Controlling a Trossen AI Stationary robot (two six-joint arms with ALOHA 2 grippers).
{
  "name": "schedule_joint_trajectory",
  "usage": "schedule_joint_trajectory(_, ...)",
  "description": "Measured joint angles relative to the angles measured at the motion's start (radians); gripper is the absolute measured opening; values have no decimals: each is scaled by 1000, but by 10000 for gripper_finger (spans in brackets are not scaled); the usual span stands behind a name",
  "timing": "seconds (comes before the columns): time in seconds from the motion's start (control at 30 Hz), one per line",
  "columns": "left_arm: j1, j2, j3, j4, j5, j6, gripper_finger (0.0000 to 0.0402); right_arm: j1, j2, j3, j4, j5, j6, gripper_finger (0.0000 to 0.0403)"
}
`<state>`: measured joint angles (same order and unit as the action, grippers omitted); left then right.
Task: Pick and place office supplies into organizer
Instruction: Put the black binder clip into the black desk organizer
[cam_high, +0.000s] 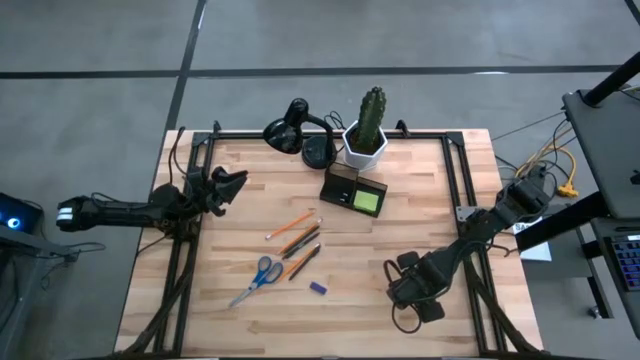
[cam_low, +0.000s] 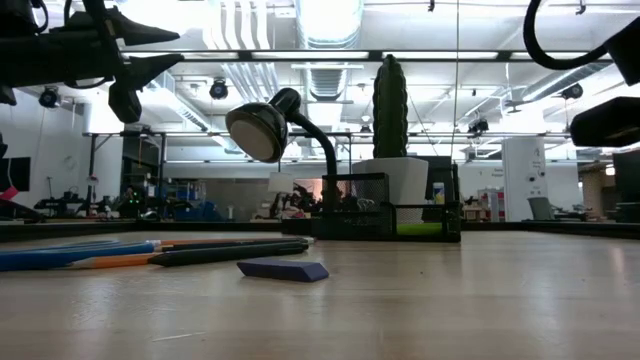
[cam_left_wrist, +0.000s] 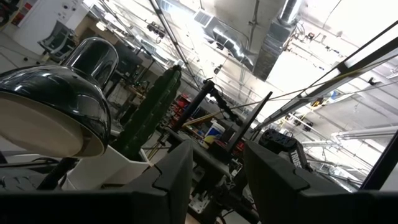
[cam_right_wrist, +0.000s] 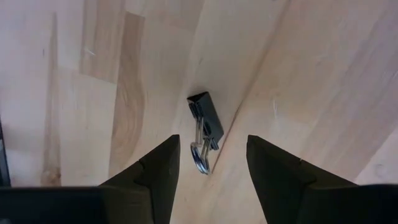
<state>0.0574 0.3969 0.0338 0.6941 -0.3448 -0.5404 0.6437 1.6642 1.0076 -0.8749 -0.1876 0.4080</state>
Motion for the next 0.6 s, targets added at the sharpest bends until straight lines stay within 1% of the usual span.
schedule_joint_trajectory(0.5, 0, 0, 0, 0, 0, 6, 128, 0, 0, -1, 12, -5, 0, 171)
schedule_joint_trajectory(0.6, 0, 0, 0, 1, 0, 5, 128, 0, 0, -1, 13, -5, 0, 164)
